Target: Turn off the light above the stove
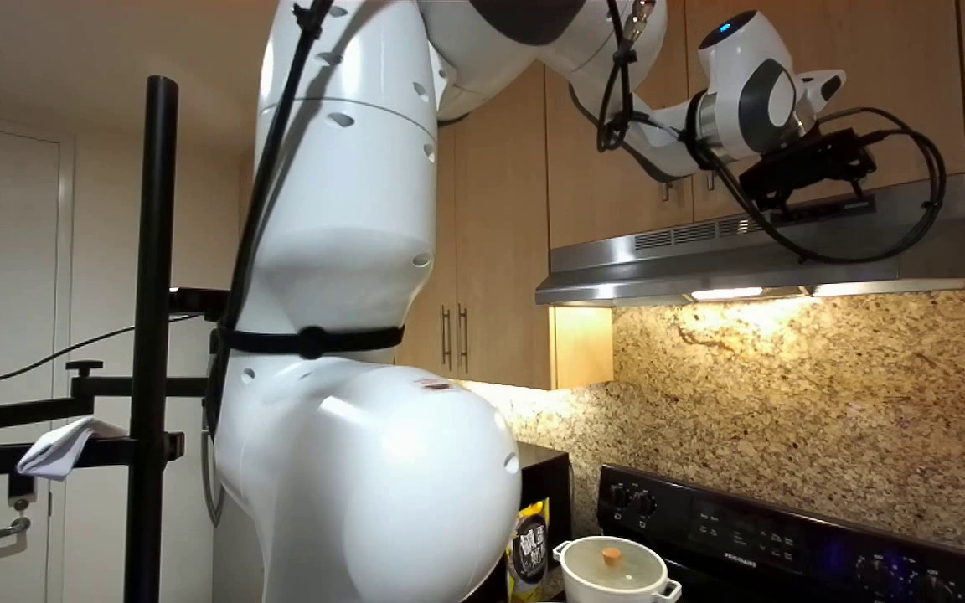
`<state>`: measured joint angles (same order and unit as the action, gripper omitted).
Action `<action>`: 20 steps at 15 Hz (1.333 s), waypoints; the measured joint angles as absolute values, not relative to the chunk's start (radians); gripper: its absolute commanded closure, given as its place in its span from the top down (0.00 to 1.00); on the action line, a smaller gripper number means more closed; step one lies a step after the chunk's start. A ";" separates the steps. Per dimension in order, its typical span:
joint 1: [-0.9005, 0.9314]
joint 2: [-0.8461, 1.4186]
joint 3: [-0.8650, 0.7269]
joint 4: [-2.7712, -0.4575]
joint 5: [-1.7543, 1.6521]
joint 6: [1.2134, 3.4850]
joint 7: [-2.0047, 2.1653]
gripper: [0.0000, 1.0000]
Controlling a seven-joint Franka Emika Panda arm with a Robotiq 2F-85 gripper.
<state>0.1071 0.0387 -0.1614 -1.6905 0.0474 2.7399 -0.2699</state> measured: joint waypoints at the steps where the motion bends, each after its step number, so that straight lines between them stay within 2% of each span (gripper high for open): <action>1: 0.097 0.058 -0.156 -1.666 0.053 2.734 -0.264 1.00; 9: 0.002 0.172 -0.105 -1.490 0.053 2.615 -0.167 1.00; 20: -0.019 0.208 -0.081 -1.414 0.051 2.536 -0.092 1.00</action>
<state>-0.0187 0.2078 -0.0811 -1.4141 0.0512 2.5359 -0.0922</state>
